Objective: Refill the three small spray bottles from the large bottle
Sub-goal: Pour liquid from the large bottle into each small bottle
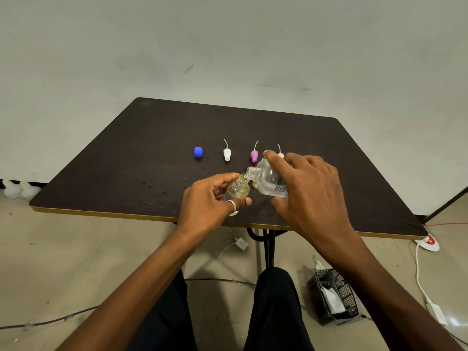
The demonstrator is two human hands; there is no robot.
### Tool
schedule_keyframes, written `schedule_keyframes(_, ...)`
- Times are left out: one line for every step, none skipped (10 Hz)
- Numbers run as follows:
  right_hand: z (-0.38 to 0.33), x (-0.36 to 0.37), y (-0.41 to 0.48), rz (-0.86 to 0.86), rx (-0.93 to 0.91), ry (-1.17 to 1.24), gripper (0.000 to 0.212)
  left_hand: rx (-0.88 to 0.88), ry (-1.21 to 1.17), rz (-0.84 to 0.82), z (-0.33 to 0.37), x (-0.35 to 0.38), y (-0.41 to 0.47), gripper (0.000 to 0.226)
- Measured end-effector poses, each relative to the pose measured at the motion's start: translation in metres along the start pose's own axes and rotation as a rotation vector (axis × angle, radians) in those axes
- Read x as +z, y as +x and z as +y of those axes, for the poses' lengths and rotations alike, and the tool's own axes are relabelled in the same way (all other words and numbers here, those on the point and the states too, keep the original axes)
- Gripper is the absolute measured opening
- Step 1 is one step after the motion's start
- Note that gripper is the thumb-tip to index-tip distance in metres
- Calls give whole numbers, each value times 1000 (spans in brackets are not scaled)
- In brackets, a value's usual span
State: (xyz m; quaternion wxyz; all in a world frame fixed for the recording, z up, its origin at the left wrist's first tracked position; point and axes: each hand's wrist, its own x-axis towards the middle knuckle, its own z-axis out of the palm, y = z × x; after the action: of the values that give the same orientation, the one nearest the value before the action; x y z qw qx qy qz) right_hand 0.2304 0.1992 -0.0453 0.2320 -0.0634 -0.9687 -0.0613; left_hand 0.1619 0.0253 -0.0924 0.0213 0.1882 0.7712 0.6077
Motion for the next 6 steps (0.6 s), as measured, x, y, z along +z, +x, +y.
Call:
schedule_keyframes(0,0,0,-4,3,-2,89,-7,-4,1,-1,0,0,59)
schedule_keyframes(0,0,0,-10,5,1,89,-6,4,-2,-1,0,1,59)
schedule_keyframes(0,0,0,-10,6,3,88,-4,8,-3,-2,0,1,60)
schedule_keyframes(-1,-1,0,-11,4,1,88,-4,8,-5,-2,0,1,60)
schedule_keyframes(0,-3,0,-20,5,-1,88,-6,-1,-7,-2,0,1,60)
schedule_keyframes(0,-2,0,-32,6,9,88,-8,-1,-11,-2,0,0,60)
